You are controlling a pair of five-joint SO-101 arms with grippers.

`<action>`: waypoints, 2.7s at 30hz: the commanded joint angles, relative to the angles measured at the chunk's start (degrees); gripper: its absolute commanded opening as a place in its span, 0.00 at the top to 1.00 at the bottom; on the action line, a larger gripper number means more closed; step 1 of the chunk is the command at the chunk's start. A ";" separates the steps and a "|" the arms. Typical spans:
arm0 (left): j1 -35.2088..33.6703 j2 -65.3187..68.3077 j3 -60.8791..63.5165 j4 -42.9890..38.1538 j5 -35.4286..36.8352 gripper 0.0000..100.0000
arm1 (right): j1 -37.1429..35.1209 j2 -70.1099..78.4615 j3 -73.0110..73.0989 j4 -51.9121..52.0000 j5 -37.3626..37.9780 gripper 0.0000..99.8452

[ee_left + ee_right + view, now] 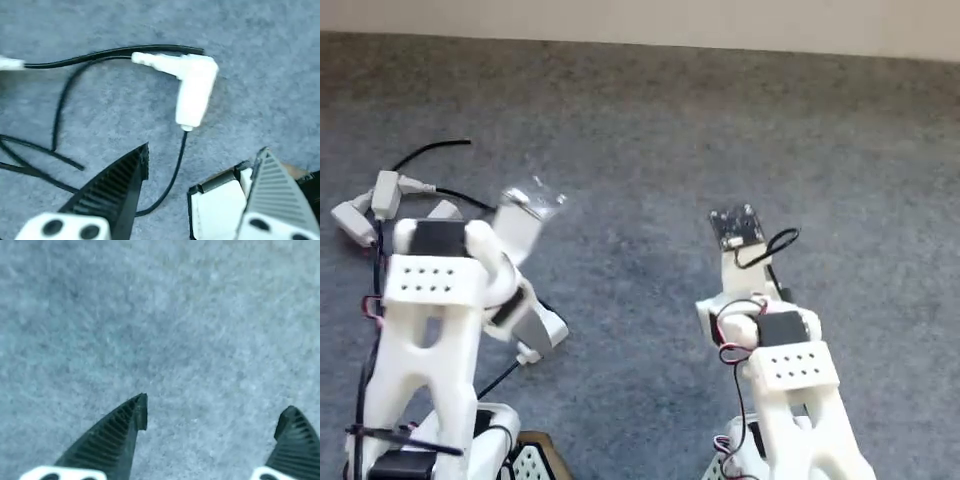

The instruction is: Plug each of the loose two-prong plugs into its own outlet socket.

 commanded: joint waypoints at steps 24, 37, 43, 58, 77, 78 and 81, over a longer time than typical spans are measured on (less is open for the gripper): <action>5.41 14.29 4.26 -17.32 -7.91 1.00 | -0.31 -2.51 6.64 -3.91 0.53 0.62; 2.51 41.19 -44.53 -9.58 -5.54 0.99 | -2.33 -2.51 6.99 -4.26 0.53 0.62; 2.42 60.00 -63.43 -3.69 -3.87 0.97 | -2.07 -2.51 8.13 -6.37 0.53 0.62; -0.57 70.46 -85.85 7.74 3.96 0.69 | -2.24 -2.51 8.31 -6.37 0.53 0.62; 1.36 17.80 -31.08 -5.63 11.87 0.99 | -1.80 -2.68 7.96 -5.93 0.44 1.00; 1.54 12.26 -25.63 -8.35 11.87 0.99 | -1.80 -2.68 7.87 -5.93 0.44 1.00; 1.71 -3.65 -10.59 -13.89 12.31 0.99 | -1.63 -2.68 6.55 -4.70 0.44 1.00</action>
